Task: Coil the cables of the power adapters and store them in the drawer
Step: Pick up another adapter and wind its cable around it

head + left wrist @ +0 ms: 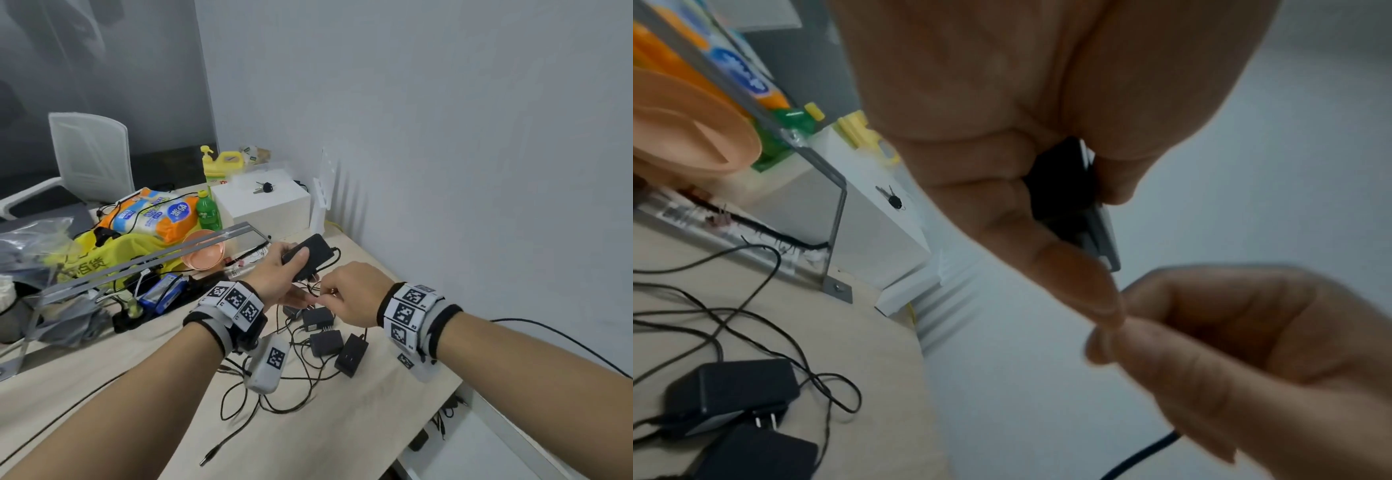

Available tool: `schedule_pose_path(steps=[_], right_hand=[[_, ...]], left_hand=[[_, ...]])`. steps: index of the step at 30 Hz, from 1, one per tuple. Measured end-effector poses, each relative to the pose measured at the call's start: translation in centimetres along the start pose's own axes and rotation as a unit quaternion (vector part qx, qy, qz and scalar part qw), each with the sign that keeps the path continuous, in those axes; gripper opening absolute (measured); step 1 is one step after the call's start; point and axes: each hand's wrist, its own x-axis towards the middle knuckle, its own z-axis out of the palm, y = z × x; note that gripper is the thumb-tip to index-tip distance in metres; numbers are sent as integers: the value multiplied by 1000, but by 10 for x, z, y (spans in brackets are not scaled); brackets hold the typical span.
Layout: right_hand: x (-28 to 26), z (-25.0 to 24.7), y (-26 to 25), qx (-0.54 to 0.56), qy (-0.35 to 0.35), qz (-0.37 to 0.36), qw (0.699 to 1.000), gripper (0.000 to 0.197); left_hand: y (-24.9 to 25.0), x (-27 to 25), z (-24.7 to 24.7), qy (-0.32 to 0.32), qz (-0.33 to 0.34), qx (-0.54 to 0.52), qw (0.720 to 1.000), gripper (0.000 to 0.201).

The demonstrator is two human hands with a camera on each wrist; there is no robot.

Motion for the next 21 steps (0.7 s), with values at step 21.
schedule_pose_path(steps=[21], right_hand=[[3, -26, 2, 131, 164, 29, 977, 18]], left_hand=[[-18, 5, 1, -14, 107, 7, 994, 10]])
